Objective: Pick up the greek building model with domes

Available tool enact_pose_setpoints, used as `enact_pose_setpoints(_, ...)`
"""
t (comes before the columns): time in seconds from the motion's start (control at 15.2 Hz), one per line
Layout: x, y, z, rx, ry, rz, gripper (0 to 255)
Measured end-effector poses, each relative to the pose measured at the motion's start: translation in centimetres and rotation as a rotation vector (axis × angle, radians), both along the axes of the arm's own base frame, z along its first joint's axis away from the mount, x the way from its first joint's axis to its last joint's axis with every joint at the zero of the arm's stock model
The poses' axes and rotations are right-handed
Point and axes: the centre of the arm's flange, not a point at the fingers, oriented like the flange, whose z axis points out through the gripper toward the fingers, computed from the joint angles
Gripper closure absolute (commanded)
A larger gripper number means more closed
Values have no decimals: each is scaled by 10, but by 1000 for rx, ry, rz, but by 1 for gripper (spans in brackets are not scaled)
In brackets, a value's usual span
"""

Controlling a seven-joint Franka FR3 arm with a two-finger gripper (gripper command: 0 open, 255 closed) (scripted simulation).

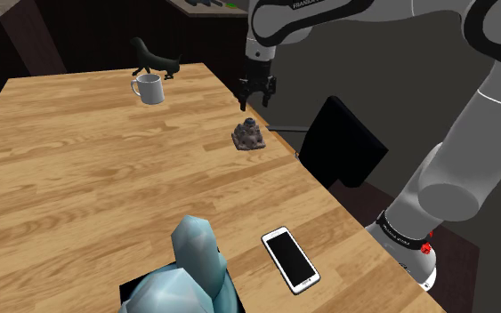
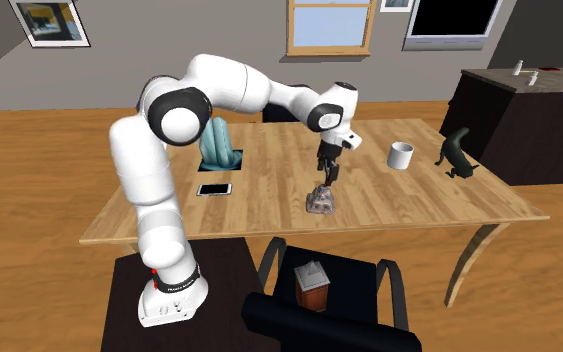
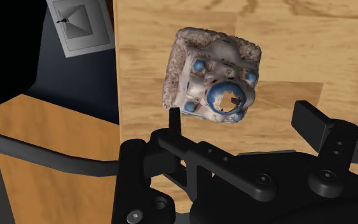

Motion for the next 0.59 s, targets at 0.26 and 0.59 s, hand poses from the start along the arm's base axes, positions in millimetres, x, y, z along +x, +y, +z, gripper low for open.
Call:
enact_pose_setpoints(0.26, 13, 4, -21, 1, 0, -6, 0)
enact_pose_setpoints(0.59, 14, 4, -47, 1, 0, -7, 0)
